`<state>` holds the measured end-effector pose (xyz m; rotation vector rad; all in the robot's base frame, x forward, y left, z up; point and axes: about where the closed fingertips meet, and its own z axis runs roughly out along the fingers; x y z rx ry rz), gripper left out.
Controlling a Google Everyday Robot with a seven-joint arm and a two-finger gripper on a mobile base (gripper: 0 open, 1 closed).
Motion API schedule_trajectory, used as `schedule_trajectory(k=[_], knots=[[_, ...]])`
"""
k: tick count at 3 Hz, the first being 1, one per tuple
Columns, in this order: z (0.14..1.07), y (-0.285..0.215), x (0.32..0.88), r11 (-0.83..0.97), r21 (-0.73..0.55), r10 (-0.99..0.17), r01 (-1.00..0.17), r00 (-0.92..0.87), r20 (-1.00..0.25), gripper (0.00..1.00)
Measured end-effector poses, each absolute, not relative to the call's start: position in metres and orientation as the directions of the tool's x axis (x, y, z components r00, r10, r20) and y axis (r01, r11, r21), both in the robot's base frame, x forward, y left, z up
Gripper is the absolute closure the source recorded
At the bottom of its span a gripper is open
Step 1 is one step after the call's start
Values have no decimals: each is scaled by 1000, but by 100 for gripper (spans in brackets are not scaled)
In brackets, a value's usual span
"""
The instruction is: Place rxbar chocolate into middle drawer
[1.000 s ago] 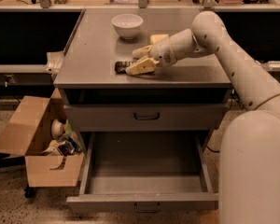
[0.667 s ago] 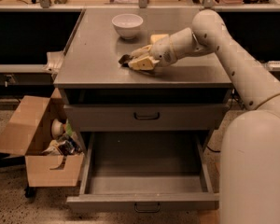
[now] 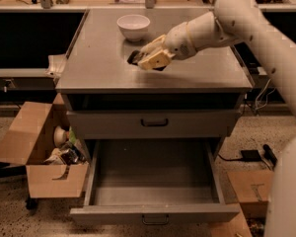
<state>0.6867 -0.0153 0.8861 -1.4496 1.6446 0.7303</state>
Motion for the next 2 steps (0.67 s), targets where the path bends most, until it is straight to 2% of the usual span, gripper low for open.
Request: schedule_trajectory(k=[1, 2], knots=[[915, -14, 659, 141, -169, -542, -976, 67, -838, 100], [915, -14, 658, 141, -169, -542, -976, 67, -838, 100]])
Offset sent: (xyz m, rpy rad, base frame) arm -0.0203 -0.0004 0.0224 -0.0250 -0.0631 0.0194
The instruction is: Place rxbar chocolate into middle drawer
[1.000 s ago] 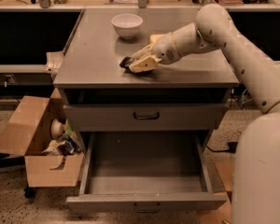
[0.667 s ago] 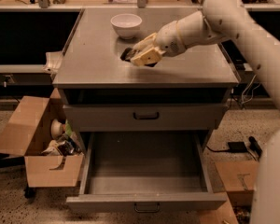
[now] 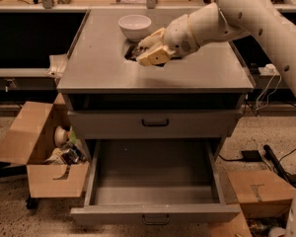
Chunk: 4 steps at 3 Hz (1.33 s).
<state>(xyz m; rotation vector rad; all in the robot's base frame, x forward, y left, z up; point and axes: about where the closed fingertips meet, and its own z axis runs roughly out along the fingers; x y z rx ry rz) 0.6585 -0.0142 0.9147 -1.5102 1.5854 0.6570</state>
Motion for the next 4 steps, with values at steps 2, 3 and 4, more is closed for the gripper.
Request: schedule_trajectory(k=[2, 3, 4], knots=[[868, -29, 583, -16, -99, -422, -995, 97, -901, 100], [836, -37, 541, -82, -53, -408, -995, 82, -909, 100], [782, -50, 503, -85, 32, -500, -996, 15, -866, 100]])
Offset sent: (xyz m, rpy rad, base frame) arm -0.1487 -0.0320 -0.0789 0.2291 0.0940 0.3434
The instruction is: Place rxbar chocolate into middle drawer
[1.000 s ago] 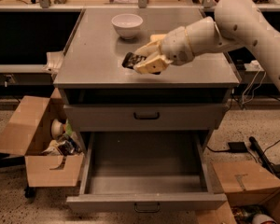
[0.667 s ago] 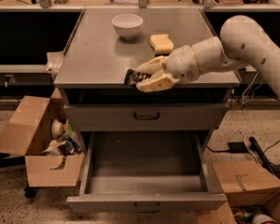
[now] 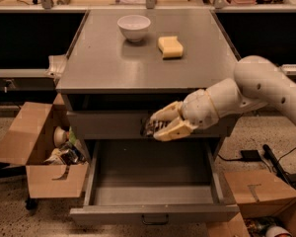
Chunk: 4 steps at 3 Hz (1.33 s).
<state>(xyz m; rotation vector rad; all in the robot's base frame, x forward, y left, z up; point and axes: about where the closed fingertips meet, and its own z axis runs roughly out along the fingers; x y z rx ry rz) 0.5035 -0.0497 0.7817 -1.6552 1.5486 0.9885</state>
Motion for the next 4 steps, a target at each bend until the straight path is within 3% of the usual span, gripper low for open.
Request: schedule_trajectory(k=[2, 4], knots=[[759, -41, 483, -124, 85, -512, -989, -10, -859, 100], [644, -82, 468, 113, 178, -552, -978, -211, -807, 100]])
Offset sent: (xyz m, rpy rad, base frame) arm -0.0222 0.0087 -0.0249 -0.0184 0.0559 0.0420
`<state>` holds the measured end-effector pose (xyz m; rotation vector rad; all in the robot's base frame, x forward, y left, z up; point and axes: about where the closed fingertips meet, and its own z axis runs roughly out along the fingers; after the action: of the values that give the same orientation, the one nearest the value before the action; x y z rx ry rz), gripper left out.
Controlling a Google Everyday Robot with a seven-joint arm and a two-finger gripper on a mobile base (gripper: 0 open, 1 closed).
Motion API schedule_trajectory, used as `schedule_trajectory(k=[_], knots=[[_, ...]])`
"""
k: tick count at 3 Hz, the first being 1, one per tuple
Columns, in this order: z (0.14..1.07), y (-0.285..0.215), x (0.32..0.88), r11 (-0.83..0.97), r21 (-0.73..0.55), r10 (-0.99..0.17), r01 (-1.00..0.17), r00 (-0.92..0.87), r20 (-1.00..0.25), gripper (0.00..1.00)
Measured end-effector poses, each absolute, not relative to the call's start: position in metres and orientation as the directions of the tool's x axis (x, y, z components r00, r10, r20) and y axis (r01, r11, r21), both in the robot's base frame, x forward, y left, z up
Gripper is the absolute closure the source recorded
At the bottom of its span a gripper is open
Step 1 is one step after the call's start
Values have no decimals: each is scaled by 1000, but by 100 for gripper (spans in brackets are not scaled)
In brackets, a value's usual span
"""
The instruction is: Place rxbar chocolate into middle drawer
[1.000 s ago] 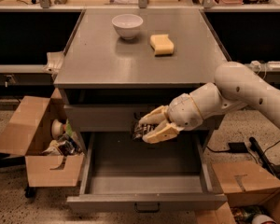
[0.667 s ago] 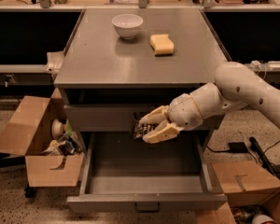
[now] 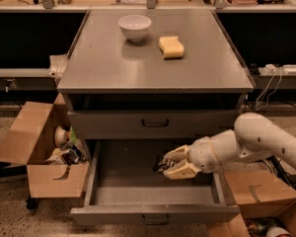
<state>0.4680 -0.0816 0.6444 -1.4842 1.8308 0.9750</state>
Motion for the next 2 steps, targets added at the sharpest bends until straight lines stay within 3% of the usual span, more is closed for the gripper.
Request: schedule_trajectory(k=[2], knots=[[530, -128, 494, 356, 194, -530, -914, -368, -763, 100]])
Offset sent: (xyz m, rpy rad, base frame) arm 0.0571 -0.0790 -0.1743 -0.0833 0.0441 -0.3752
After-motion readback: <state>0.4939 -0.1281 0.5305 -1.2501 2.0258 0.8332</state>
